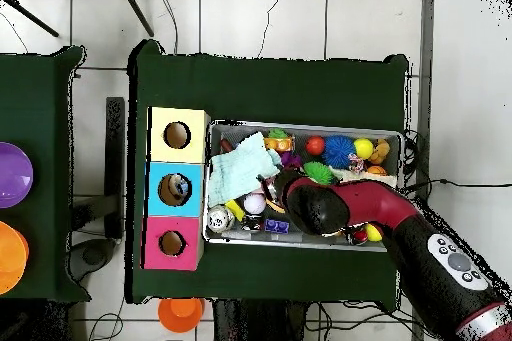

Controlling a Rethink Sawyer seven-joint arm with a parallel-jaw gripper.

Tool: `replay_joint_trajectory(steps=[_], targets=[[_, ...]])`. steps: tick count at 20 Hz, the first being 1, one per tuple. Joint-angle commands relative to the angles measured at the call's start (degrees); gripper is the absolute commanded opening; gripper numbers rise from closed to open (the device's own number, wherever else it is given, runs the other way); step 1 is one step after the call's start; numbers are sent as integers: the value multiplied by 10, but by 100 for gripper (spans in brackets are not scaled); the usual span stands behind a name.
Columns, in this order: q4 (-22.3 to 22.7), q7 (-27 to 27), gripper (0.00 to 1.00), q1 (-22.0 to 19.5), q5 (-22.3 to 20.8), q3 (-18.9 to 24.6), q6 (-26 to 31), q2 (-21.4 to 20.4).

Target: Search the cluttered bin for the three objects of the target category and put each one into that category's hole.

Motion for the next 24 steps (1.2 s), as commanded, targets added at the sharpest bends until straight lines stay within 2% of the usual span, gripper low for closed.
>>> replay_joint_trajectory(steps=[1,12,16,19,21,24], targets=[[-6,11,0,8,-26,-35,-1,24],[-10,0,0,7,-17,-30,19,24],[1,7,0,4,-14,-19,9,3],[58,-19,0,-46,33,44,45,-63],[82,-39,0,-78,61,81,71,-90],[96,-61,0,-107,90,115,105,-111]])
